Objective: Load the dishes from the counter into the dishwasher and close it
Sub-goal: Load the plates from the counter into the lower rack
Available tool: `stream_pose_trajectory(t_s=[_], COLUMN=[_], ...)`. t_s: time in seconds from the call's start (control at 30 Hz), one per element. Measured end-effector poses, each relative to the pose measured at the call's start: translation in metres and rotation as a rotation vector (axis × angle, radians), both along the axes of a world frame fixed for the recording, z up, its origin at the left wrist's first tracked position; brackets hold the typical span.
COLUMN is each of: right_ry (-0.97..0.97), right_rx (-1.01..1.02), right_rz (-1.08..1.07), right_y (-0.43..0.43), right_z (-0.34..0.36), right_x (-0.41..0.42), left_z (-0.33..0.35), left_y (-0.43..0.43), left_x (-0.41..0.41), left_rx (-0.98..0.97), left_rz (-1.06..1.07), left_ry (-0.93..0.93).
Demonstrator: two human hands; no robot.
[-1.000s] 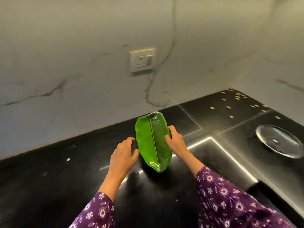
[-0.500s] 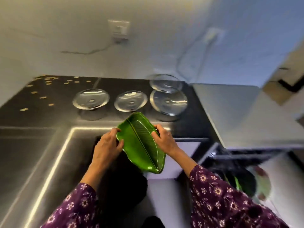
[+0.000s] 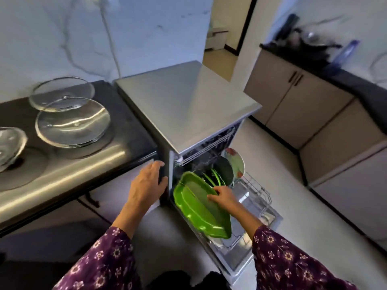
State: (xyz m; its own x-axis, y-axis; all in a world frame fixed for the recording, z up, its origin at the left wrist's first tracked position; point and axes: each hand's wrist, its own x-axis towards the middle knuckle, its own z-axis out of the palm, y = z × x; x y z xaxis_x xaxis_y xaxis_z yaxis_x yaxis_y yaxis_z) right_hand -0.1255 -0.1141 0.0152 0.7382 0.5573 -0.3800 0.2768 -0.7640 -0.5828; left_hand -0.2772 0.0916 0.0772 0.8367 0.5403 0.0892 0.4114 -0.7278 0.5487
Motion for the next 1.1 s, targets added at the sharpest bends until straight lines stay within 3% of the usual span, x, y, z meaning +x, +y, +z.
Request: stream_pose_trajectory(t_s=[0.37, 0.73, 1.1], right_ry=[-0.082, -0.106, -0.092], right_rx=[-0.139, -0.114, -0.06], right_rz=[-0.335, -0.381, -0.399], right_y=[-0.047, -0.031, -0.059], right_z=[-0.051, -0.113, -0.208], right_x=[0.04, 0.079, 0.131], left_z=[-0.017, -0.035, -0.087], left_y=[0.005, 0.02, -0.017], left_x=[0.086, 0.19, 0.283], left_rx=[-0.024, 0.051, 0.194], left_rz=[-0.256, -0.386, -0.473], left_ry=[0.087, 0.063, -0.079])
